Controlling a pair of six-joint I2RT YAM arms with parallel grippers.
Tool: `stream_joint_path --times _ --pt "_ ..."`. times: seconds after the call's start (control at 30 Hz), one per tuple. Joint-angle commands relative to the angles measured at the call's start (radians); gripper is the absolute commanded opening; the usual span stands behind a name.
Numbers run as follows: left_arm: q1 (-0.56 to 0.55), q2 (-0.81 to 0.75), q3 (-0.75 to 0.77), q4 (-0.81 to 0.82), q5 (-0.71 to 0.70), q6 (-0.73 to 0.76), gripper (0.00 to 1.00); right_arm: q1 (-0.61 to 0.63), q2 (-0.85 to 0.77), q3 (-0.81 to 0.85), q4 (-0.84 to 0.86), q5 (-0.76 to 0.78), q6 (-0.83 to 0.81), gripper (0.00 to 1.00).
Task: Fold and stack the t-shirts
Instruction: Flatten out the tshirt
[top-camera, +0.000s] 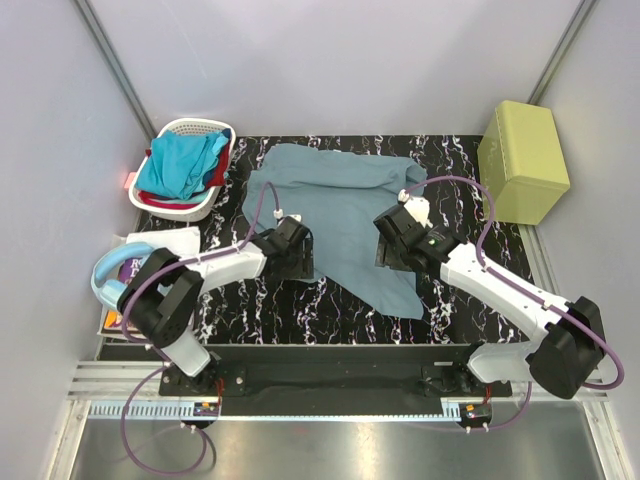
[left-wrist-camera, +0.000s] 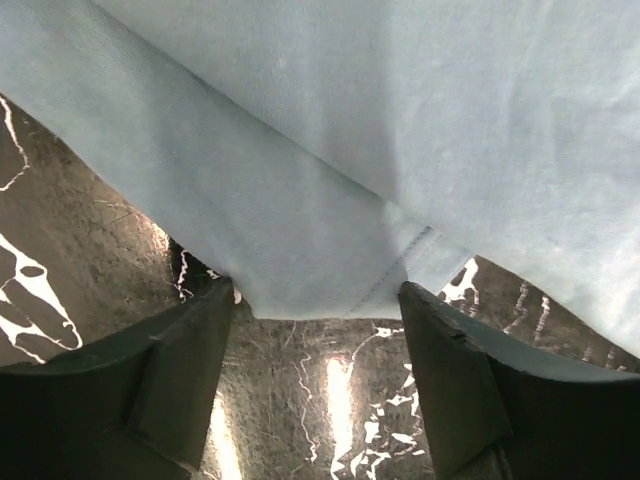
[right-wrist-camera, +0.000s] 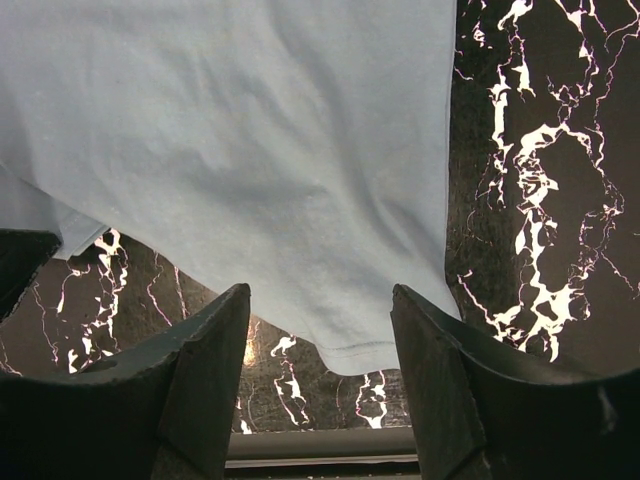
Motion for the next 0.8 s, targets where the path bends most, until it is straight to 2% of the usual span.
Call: stream_joint_path --times 0.0,0.1,0.13,0.23,0.33,0.53,0.77 --pt "0.002 0.039 0.024 0.027 0.01 0.007 0.64 0.01 -0.025 -0.001 -0.004 0.041 0.0 0.64" --pt "0.002 0.052 0.014 0.032 0.03 0.001 0.51 0.01 -0.031 -0.003 -0.004 0.041 0.002 0.6" --pt "0.002 0.049 0.009 0.035 0.033 -0.005 0.37 0.01 -0.03 -0.003 -0.005 0.041 0.003 0.57" --pt "0.002 0.025 -0.011 0.037 0.038 -0.01 0.22 0.01 -0.031 -0.007 -0.006 0.041 0.011 0.55" --pt "0.0 -0.023 -0.028 0.028 0.044 -0.016 0.11 0.01 -0.03 -0.013 -0.005 0.038 0.017 0.52" --pt "-0.032 -0.145 -0.045 -0.028 0.012 -0.021 0.1 0.01 -0.027 -0.015 -0.009 -0.002 0.014 0.5" --pt "-0.04 -0.227 -0.054 -0.08 -0.016 -0.018 0.1 0.052 -0.054 -0.07 -0.042 -0.134 0.052 0.6"
